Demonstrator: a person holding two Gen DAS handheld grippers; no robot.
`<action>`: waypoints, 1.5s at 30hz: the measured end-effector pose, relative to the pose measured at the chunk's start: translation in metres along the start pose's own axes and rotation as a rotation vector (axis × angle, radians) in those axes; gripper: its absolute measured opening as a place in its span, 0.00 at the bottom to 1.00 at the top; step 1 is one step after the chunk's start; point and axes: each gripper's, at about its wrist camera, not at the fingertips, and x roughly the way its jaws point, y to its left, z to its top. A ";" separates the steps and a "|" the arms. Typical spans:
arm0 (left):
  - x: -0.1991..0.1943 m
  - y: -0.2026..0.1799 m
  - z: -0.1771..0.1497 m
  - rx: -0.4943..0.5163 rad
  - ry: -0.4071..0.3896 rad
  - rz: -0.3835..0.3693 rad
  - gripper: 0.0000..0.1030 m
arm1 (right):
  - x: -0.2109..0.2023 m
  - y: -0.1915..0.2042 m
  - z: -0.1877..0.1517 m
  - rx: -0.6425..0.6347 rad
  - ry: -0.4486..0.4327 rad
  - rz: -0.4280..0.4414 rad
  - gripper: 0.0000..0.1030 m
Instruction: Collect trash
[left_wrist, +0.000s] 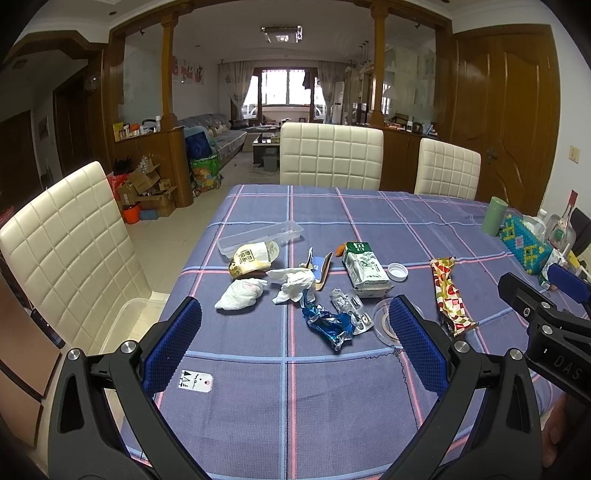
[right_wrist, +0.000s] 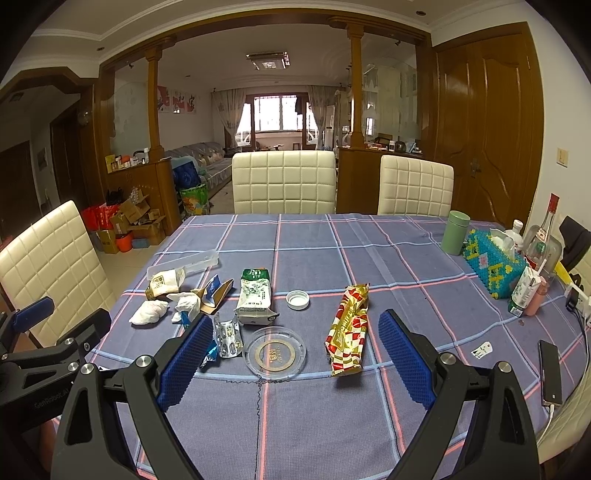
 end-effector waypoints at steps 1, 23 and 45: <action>0.000 0.000 0.000 0.000 0.003 0.001 0.97 | 0.000 0.000 0.000 0.001 0.000 0.000 0.86; 0.004 0.002 0.002 0.004 0.015 0.022 0.97 | 0.002 0.006 0.000 -0.011 0.004 0.005 0.86; 0.023 -0.003 0.002 0.006 0.049 0.028 0.97 | 0.024 0.000 -0.004 0.003 0.051 0.012 0.86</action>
